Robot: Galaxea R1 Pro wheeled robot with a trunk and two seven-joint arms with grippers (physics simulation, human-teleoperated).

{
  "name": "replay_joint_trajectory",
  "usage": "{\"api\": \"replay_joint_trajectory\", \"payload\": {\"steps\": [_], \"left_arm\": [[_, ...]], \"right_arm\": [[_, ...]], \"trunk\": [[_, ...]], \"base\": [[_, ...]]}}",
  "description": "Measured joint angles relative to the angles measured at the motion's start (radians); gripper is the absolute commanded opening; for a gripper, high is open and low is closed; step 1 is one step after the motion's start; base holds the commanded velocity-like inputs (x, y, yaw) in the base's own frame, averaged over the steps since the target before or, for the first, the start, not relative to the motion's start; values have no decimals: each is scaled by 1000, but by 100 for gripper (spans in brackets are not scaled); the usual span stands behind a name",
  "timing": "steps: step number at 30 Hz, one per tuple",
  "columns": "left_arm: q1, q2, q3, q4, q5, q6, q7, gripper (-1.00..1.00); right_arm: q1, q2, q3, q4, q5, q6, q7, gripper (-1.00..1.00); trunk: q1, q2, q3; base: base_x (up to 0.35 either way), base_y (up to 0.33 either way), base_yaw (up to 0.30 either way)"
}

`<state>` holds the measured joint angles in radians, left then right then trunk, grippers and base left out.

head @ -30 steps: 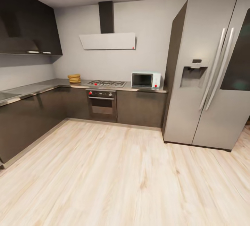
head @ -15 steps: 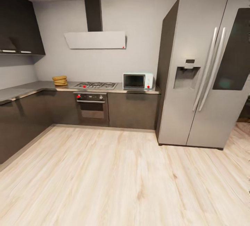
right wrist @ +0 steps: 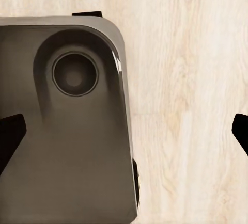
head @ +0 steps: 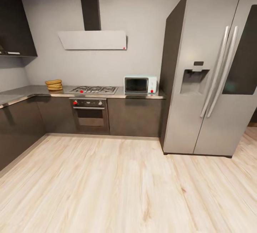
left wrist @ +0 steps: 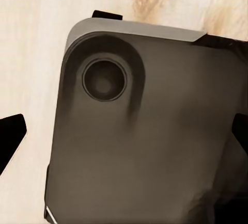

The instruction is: In the kitchen, take the popcorn bag from the countertop, put it into the microwave, and heat it until the popcorn is cooked so the cooked popcorn ends up inside the bag.

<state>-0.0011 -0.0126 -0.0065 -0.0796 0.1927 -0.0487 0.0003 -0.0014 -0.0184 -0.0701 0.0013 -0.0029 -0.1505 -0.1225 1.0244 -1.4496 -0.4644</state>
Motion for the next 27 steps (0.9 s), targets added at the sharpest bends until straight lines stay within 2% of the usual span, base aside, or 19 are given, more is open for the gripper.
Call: {"api": "replay_joint_trajectory", "payload": {"steps": [20,27], "left_arm": [[1,0,0,0,0,0,0,100],[0,-1,-1,0,1,1,1,100]], "right_arm": [[0,0,3,1,0,0,0,100],[0,1,3,1,0,0,0,100]], "trunk": [[0,0,0],[0,0,0]], "base": [[321,113,0],[324,27,0]]}}
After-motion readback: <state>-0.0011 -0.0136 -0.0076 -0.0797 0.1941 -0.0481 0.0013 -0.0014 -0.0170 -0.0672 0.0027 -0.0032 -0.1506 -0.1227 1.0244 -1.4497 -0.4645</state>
